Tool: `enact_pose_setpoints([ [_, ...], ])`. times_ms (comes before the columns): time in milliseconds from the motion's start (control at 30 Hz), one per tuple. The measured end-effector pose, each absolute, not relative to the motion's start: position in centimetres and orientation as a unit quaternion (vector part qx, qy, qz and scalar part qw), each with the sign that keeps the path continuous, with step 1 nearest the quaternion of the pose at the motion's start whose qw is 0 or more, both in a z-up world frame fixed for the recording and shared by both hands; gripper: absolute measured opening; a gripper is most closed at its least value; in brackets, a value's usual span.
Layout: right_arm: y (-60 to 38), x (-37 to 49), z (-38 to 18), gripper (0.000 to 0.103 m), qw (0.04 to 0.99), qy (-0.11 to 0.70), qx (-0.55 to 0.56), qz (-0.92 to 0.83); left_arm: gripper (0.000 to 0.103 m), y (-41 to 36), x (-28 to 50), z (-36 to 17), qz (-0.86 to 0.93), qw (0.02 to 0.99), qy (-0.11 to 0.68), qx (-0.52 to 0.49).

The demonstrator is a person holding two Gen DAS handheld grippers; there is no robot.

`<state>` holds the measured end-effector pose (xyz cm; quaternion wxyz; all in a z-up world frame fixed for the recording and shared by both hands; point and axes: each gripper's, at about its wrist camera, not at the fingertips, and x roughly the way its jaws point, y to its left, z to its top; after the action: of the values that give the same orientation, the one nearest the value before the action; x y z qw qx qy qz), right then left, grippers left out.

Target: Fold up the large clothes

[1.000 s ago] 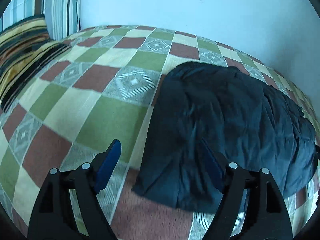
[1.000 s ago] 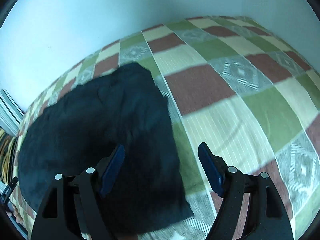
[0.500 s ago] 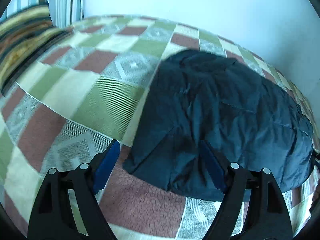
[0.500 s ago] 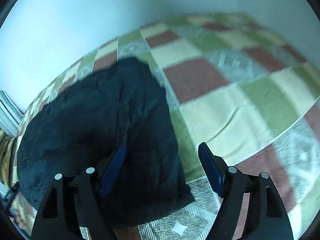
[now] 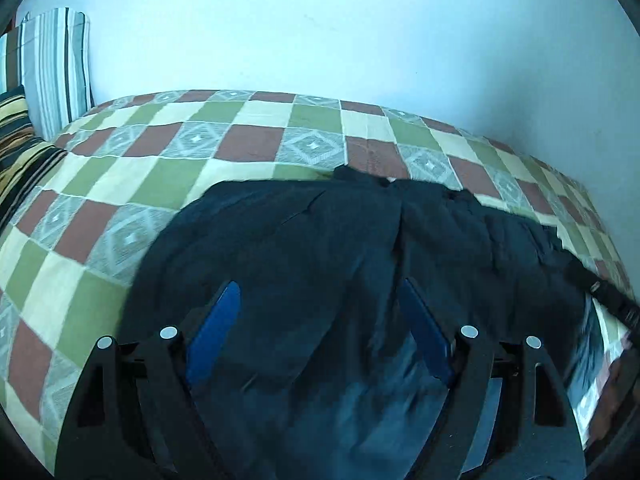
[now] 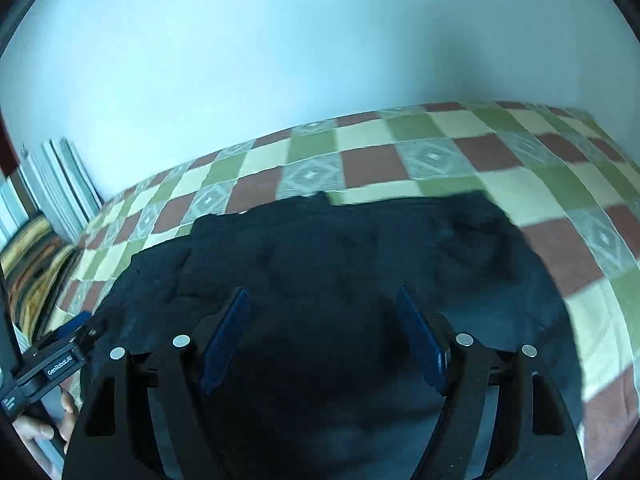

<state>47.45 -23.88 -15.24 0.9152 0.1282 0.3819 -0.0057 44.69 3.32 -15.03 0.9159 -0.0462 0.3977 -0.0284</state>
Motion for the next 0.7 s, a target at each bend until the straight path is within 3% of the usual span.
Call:
enact_pose_setpoints([
  [300, -20.5, 50.7, -21.4, 0.075, 0.899, 0.431, 0.072, -0.03, 0.083, -0.2, 46.9, -20.0, -0.003, 0.908, 0.419, 0.005],
  [700, -19.3, 50.4, -24.5, 0.076, 0.909, 0.412, 0.023, -0.056, 0.087, -1.2, 47.0, -23.7, 0.012, 0.911, 0.411, 0.033],
])
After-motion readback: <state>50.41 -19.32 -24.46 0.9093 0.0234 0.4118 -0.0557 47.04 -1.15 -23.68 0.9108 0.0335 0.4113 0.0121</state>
